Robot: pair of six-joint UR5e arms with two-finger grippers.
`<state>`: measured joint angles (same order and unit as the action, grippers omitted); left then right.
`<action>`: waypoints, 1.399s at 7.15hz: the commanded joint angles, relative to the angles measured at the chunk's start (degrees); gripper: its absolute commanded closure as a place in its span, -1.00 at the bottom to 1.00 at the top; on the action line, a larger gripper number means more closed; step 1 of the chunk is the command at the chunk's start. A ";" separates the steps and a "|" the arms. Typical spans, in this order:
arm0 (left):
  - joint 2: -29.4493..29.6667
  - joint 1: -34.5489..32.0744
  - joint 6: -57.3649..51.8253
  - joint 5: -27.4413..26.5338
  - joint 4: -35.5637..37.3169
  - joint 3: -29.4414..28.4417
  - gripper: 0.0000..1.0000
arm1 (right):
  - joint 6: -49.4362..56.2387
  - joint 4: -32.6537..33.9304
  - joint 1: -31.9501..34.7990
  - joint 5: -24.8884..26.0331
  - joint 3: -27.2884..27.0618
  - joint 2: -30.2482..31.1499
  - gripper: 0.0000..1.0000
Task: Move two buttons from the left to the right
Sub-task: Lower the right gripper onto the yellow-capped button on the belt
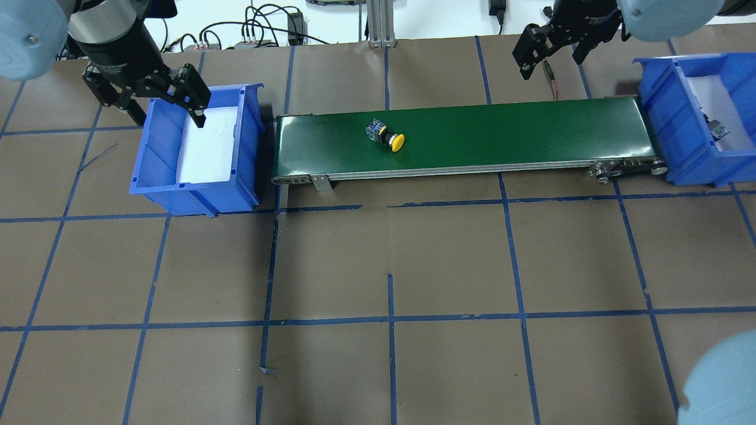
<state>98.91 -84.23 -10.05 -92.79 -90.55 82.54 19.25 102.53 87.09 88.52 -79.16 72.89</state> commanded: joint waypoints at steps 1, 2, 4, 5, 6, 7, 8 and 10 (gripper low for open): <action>-3.00 -0.93 -0.06 -0.02 -0.59 0.86 -1.00 | 0.18 0.47 2.55 -0.10 -1.96 0.94 -0.96; -4.76 -1.46 0.03 -0.11 -0.85 1.12 -1.00 | 1.14 0.39 3.87 -0.10 -2.05 0.68 -0.96; -5.82 -1.47 0.03 -0.55 -1.03 3.05 -1.00 | 3.69 0.65 4.06 -0.27 -2.84 0.85 -0.95; -7.14 -1.64 0.72 -0.55 -1.03 4.28 -1.00 | 4.91 0.74 4.14 -0.62 -2.93 0.85 -0.94; -9.67 -1.90 0.64 -0.55 -0.86 5.34 -1.00 | 5.53 0.74 4.49 -0.80 -3.02 0.77 -0.94; -14.22 -2.95 0.47 -0.99 -1.12 7.26 -1.00 | 5.10 1.26 6.32 -0.89 -3.28 -0.02 -0.94; -16.53 -3.05 0.64 -2.03 -4.95 12.67 -1.00 | 4.84 3.27 8.17 -0.80 -3.72 -1.42 -0.94; -17.08 -6.02 0.12 -1.87 -5.77 16.33 -1.00 | 4.84 7.40 9.15 -0.97 -3.73 -4.40 -0.94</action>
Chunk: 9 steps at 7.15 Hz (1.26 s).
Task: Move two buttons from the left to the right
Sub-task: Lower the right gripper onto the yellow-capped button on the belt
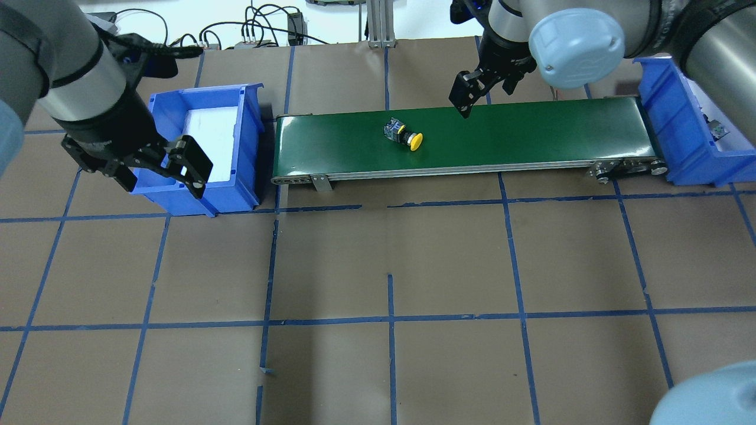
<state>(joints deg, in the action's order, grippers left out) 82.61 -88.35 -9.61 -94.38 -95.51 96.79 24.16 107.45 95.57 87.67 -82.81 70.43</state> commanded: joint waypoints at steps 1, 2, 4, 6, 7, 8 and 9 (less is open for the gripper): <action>-0.95 -1.92 -0.41 -0.28 -0.90 1.39 -1.00 | -0.16 5.02 1.11 -0.13 0.11 -4.14 -0.94; -1.57 -1.74 -0.50 -0.37 -0.99 1.47 -1.00 | -0.25 6.88 2.07 -0.04 0.72 -5.82 -0.94; 0.88 -1.74 -0.58 0.07 -0.38 2.69 -1.00 | -1.12 9.17 2.34 -0.04 0.99 -8.28 -0.95; 0.54 -1.74 -0.41 -0.98 -1.95 2.35 -1.00 | -1.48 9.97 3.21 -0.13 2.65 -10.39 -0.95; -0.25 -1.83 0.03 -5.86 -2.05 1.56 -1.00 | -4.53 10.06 4.35 -0.04 4.31 -11.80 -0.95; 0.27 -1.83 0.29 -13.91 -1.61 1.90 -1.00 | -5.86 9.80 5.23 0.57 6.42 -13.64 -0.95; 1.06 -1.92 0.38 -16.25 -2.39 2.87 -1.00 | -5.87 9.27 5.85 0.83 7.39 -14.87 -0.95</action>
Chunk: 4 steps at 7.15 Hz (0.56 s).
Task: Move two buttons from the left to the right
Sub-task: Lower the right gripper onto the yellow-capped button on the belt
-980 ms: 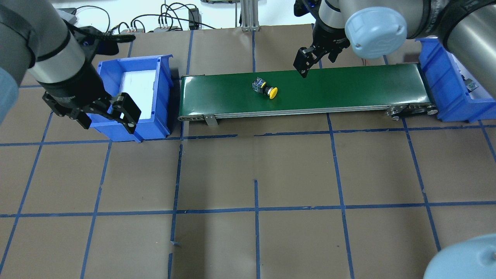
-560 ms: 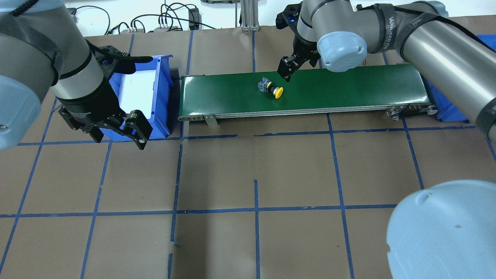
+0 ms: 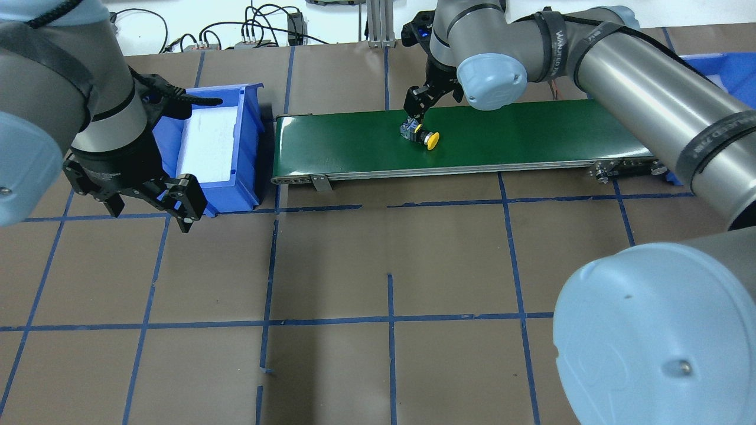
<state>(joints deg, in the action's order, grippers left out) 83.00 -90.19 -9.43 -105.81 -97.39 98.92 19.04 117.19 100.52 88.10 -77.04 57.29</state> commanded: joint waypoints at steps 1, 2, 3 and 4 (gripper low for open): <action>-0.90 -0.25 0.12 -3.80 -0.26 0.23 -1.00 | -0.67 -0.65 0.99 0.49 1.46 -2.01 -0.95; -0.91 -0.77 0.11 -3.18 -0.26 -0.04 -1.00 | -0.67 -0.65 0.99 0.49 1.63 -2.79 -0.95; -1.17 -0.69 0.11 -2.82 -0.26 -0.21 -1.00 | -0.67 -0.56 0.99 0.49 1.63 -3.24 -0.95; -0.74 0.18 0.29 -2.65 -0.17 -0.65 -1.00 | -0.33 -0.73 0.90 0.49 1.55 -3.41 -0.95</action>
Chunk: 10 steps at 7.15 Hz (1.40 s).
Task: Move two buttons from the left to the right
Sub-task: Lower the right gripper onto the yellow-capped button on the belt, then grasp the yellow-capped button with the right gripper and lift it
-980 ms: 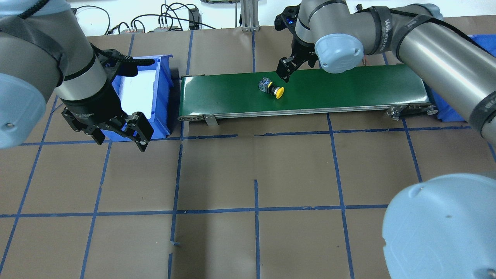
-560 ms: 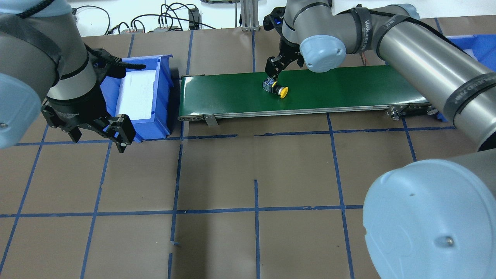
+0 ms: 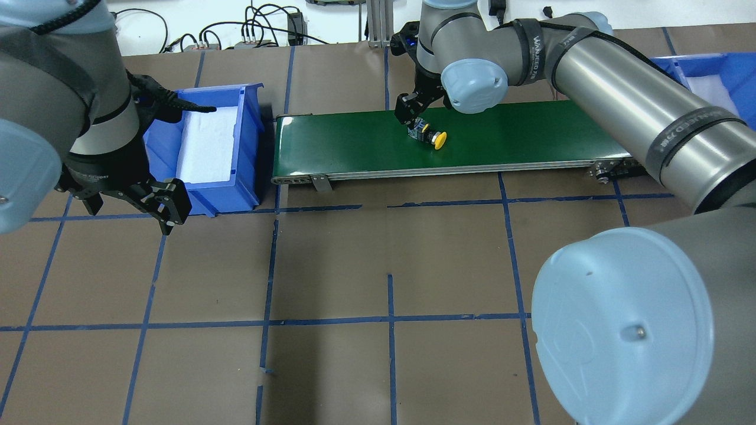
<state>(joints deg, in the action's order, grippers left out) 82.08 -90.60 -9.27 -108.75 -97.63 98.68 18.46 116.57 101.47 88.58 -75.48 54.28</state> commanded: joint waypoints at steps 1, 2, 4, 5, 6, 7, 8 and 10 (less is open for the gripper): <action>0.18 0.42 1.17 0.46 -0.02 -0.59 -1.00 | 0.78 -0.11 -0.05 0.01 -0.45 -0.58 -0.94; 0.36 0.60 1.44 0.38 -0.10 -0.33 -1.00 | 0.79 -0.11 -0.05 0.01 -0.54 -0.58 -0.92; -0.16 0.42 1.45 1.86 -0.02 0.28 -1.00 | 1.92 -0.20 -0.48 0.10 -0.89 -0.58 -0.71; -0.26 0.51 1.36 1.78 -0.02 0.29 -1.00 | 2.97 -0.38 -0.66 0.62 -1.07 -0.58 -0.43; 0.09 0.60 1.36 2.22 -0.02 0.03 -1.00 | 3.07 -1.34 -0.66 1.41 -0.99 -0.58 -0.09; 1.31 0.77 1.44 2.57 0.50 0.54 -1.00 | 3.51 -3.26 -1.01 1.50 -0.98 -0.32 0.46; 1.67 0.77 1.53 3.88 0.51 0.29 -1.00 | 3.51 -4.15 -1.01 1.51 -0.90 -0.14 0.77; 0.45 0.60 1.62 3.81 -0.19 0.02 -1.00 | 3.77 -4.24 -1.36 3.07 -0.90 0.04 0.85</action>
<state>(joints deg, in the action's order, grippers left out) 82.86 -89.98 -7.73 -105.05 -97.51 98.76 22.02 112.59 100.38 90.57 -76.39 54.15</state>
